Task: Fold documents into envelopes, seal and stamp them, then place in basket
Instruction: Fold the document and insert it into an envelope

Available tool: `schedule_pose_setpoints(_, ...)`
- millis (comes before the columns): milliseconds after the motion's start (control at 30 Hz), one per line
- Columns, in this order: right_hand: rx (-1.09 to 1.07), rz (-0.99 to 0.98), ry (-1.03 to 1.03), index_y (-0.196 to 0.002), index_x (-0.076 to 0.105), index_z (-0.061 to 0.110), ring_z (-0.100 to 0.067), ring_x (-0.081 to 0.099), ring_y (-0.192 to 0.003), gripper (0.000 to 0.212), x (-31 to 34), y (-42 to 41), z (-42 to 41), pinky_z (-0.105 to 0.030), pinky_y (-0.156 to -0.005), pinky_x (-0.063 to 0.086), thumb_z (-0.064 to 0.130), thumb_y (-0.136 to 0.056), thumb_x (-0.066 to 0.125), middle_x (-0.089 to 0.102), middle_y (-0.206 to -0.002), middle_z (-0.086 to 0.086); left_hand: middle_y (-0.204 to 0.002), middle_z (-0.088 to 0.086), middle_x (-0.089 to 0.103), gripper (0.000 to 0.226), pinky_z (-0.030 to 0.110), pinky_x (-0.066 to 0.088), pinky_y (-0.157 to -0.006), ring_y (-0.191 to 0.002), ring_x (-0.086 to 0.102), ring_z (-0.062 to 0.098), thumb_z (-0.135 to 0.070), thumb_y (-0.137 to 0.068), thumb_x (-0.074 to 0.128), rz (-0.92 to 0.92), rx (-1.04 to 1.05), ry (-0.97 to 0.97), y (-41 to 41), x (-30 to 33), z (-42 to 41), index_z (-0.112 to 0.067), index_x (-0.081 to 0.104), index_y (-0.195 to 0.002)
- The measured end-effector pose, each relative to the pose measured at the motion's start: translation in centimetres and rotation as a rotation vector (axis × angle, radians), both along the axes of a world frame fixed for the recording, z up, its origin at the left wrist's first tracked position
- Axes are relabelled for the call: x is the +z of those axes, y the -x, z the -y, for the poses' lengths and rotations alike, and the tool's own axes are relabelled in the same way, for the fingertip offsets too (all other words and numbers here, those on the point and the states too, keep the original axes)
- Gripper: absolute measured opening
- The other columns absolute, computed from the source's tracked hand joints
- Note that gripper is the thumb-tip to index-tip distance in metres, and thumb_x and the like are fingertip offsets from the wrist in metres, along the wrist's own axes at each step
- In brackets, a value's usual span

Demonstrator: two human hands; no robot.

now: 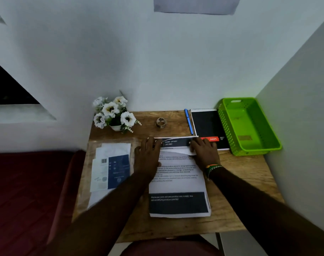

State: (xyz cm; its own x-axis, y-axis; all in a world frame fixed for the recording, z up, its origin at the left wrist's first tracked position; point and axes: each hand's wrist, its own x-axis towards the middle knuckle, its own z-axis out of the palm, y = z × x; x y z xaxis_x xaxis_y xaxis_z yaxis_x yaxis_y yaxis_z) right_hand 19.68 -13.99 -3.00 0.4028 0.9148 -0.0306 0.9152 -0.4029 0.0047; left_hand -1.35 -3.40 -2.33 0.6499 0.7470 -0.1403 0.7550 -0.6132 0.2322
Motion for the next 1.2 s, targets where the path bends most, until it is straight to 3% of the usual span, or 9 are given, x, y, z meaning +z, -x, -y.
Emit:
schedule_pose_setpoints(133, -0.02, -0.082, 0.009, -0.096, 0.061, 0.026, -0.031, 0.057, -0.102, 0.023, -0.1, 0.1, 0.3, -0.041, -0.078, 0.039, 0.017, -0.077, 0.071, 0.065, -0.111, -0.002, -0.165, 0.008, 0.005, 0.106, 0.053, 0.014, -0.118, -0.151, 0.002, 0.033, -0.041, -0.079, 0.08, -0.009, -0.004, 0.007, 0.5, -0.1, -0.1, -0.029, 0.008, -0.156)
schedule_pose_setpoints(233, -0.065, -0.141, -0.007, -0.095, 0.058, 0.027, -0.029, 0.054, -0.108, 0.018, 0.0, 0.4, 0.6, -0.038, -0.076, 0.035, 0.019, -0.082, 0.067, 0.064, -0.109, 0.001, -0.166, 0.009, -0.011, 0.115, 0.058, -0.007, -0.118, -0.151, -0.014, 0.036, -0.045, -0.078, 0.079, -0.027, -0.069, -0.111, 0.7, -0.1, 0.1, -0.032, -0.003, -0.158)
schedule_pose_setpoints(300, -0.073, -0.18, -0.027, -0.095, 0.057, 0.027, -0.029, 0.054, -0.109, 0.016, 0.1, 0.5, 0.7, -0.038, -0.077, 0.035, 0.019, -0.083, 0.065, 0.065, -0.108, 0.0, -0.166, 0.01, -0.008, 0.11, 0.056, -0.015, -0.117, -0.151, -0.015, 0.037, -0.04, -0.08, 0.077, -0.035, -0.136, -0.178, 0.6, -0.3, 0.2, -0.03, 0.001, -0.159)
schedule_pose_setpoints(500, 0.006, -0.262, -0.142, -0.091, 0.063, 0.019, -0.031, 0.057, -0.103, 0.019, 1.3, -0.7, 0.8, -0.04, -0.082, 0.043, 0.005, -0.078, 0.067, 0.068, -0.103, -0.007, -0.151, 0.004, 0.038, 0.068, 0.047, 0.029, -0.111, -0.138, 0.033, 0.028, -0.026, -0.083, 0.073, 0.025, -0.107, -0.106, -0.1, 0.0, 1.4, -0.028, 0.039, -0.142)
schedule_pose_setpoints(633, 0.026, -0.3, -0.178, -0.09, 0.064, 0.02, -0.03, 0.057, -0.104, 0.027, 1.0, -0.8, 2.1, -0.04, -0.081, 0.047, 0.002, -0.071, 0.071, 0.067, -0.104, -0.007, -0.14, 0.001, 0.051, 0.054, 0.045, 0.035, -0.107, -0.129, 0.045, 0.025, -0.027, -0.08, 0.075, 0.059, -0.068, -0.132, 0.2, -0.5, 2.1, -0.029, 0.051, -0.128)
schedule_pose_setpoints(733, 0.056, -0.347, -0.129, -0.104, 0.064, 0.023, -0.029, 0.053, -0.117, 0.039, 0.7, -0.3, 3.2, -0.045, -0.091, 0.05, 0.011, -0.069, 0.077, 0.064, -0.124, -0.004, -0.135, -0.002, 0.055, 0.042, 0.045, 0.034, -0.11, -0.127, 0.05, 0.023, -0.034, -0.085, 0.069, 0.116, -0.021, -0.073, 0.8, -1.1, 2.3, -0.03, 0.056, -0.124)
schedule_pose_setpoints(900, 0.08, -0.392, -0.072, -0.128, 0.054, 0.028, -0.029, 0.043, -0.132, 0.066, 0.3, 0.3, 5.6, -0.053, -0.101, 0.044, 0.045, -0.065, 0.063, 0.046, -0.148, -0.001, -0.138, -0.004, 0.053, 0.069, 0.043, 0.033, -0.111, -0.13, 0.046, 0.019, -0.066, -0.075, 0.065, 0.243, 0.014, -0.003, 2.8, -1.5, 3.3, -0.029, 0.054, -0.132)
schedule_pose_setpoints(1033, 0.06, -0.405, -0.094, -0.15, 0.034, 0.031, -0.022, 0.022, -0.147, 0.086, -0.1, 2.3, 7.3, -0.048, -0.114, 0.025, 0.057, -0.073, 0.061, 0.023, -0.163, 0.002, -0.162, -0.005, 0.025, 0.086, 0.043, 0.018, -0.121, -0.15, 0.019, 0.019, -0.076, -0.081, 0.049, 0.202, 0.021, 0.03, 2.5, -2.3, 5.5, -0.033, 0.03, -0.153)
schedule_pose_setpoints(1200, 0.088, -0.487, -0.027, -0.158, 0.016, 0.022, -0.018, 0.001, -0.153, 0.07, -0.4, 7.0, 4.6, -0.044, -0.125, 0.009, 0.049, -0.094, 0.022, 0.004, -0.167, -0.001, -0.164, -0.005, -0.022, 0.076, 0.048, 0.001, -0.125, -0.151, -0.022, 0.018, -0.057, -0.1, 0.033, 0.062, -0.041, 0.088, 0.0, -3.4, 6.3, -0.032, -0.01, -0.158)
